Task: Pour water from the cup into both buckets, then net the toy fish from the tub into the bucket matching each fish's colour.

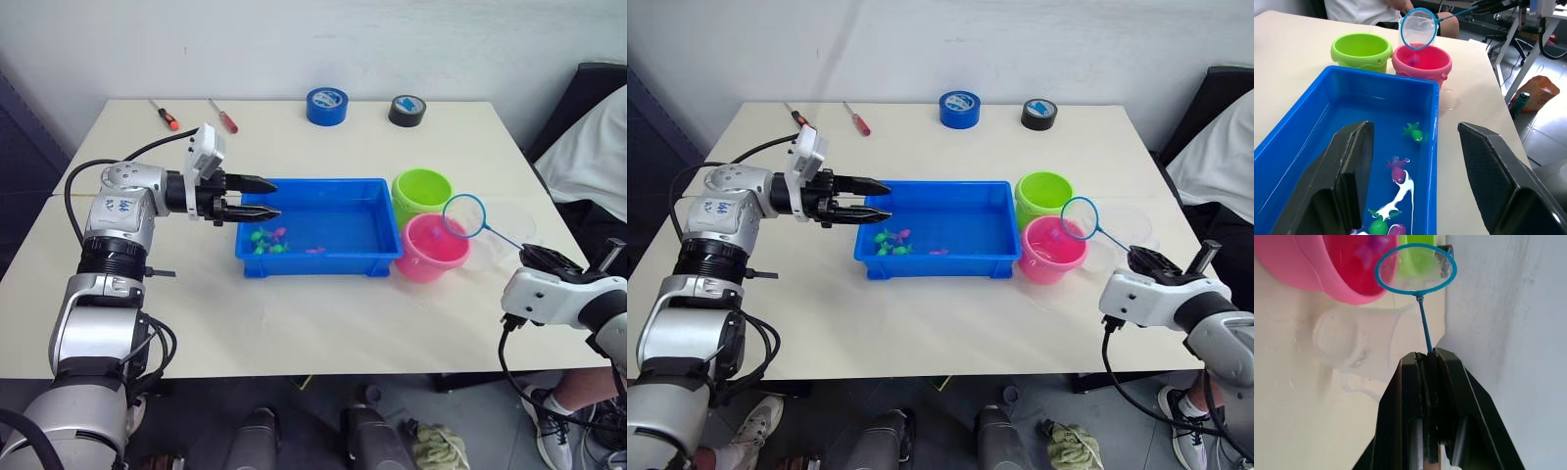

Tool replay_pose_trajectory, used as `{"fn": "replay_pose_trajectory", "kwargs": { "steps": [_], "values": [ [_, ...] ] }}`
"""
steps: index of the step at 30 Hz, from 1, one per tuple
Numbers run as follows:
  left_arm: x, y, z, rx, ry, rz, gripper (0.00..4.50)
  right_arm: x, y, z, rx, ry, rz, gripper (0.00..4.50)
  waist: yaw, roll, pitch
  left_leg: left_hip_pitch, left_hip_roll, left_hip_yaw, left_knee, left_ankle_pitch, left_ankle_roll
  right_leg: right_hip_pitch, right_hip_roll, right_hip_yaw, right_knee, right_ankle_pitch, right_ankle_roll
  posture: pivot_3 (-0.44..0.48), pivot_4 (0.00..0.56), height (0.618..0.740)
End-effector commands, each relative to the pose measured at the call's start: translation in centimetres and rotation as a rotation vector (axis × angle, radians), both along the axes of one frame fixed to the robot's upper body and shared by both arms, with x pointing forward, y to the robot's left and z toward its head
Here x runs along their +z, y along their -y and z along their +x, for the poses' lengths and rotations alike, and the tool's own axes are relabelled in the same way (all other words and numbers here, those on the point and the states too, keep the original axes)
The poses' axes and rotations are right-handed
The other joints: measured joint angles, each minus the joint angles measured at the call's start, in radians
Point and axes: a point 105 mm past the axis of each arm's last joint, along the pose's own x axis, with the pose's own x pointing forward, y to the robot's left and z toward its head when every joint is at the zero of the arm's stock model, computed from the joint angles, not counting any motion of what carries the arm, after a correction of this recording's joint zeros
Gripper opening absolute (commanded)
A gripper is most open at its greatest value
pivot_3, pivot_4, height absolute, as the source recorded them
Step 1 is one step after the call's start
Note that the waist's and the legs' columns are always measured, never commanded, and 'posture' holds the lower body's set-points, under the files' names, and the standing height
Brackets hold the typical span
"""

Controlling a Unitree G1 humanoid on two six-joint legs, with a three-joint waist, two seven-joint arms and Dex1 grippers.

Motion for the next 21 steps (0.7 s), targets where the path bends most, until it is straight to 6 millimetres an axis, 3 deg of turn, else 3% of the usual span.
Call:
{"fn": "replay_pose_trajectory", "kwargs": {
  "steps": [1,6,10,13,15,21],
  "values": [
    [0.9,-0.5,-0.2,0.008,0.037,-0.018,3.03,0.0,0.0,0.0,0.019,0.051,-0.067,0.0,0.0,0.0,0.0,0.0,0.0,0.0,0.0,0.0,0.0,0.0,0.0,0.0,0.0,0.0,0.0,0.0,0.15,0.734],
    [0.8,-0.9,-0.4,0.018,0.035,-0.018,3.03,0.3,0.1,0.1,0.021,0.076,-0.025,0.0,0.0,0.0,0.0,0.0,0.0,0.0,0.0,0.0,0.0,0.001,0.0,0.0,0.001,0.0,0.0,0.0,0.15,0.734],
    [0.8,-1.6,-0.4,0.049,0.037,-0.009,3.03,1.9,-1.5,0.4,0.086,0.101,0.127,0.0,-0.002,0.0,0.0,0.0,0.0,0.0,0.001,0.0,0.0,0.001,0.0,0.0,0.001,0.0,0.0,0.0,0.15,0.734],
    [1.1,-3.5,-0.4,0.118,0.042,-0.006,3.03,5.0,-3.3,1.6,0.144,0.12,0.322,0.0,-0.009,0.0,0.0,0.004,0.001,0.0,0.0,0.0,0.0,0.003,0.0,0.001,0.002,0.0,0.0,0.0,0.15,0.734],
    [1.3,-4.9,-0.4,0.17,0.049,-0.002,3.03,5.9,-4.7,2.6,0.191,0.082,0.426,0.0,-0.016,0.0,0.0,0.009,0.002,0.0,-0.001,0.0,0.0,0.007,0.001,0.002,0.002,0.0,0.0,0.0,0.15,0.734],
    [1.0,-7.2,-1.2,0.248,0.043,0.01,3.03,4.3,-8.6,4.7,0.284,-0.166,0.572,0.0,-0.019,0.0,0.0,0.013,0.008,-0.001,-0.003,0.0,0.0,0.01,0.001,0.0,0.001,0.0,0.0,0.0,0.15,0.734]
  ]
}}
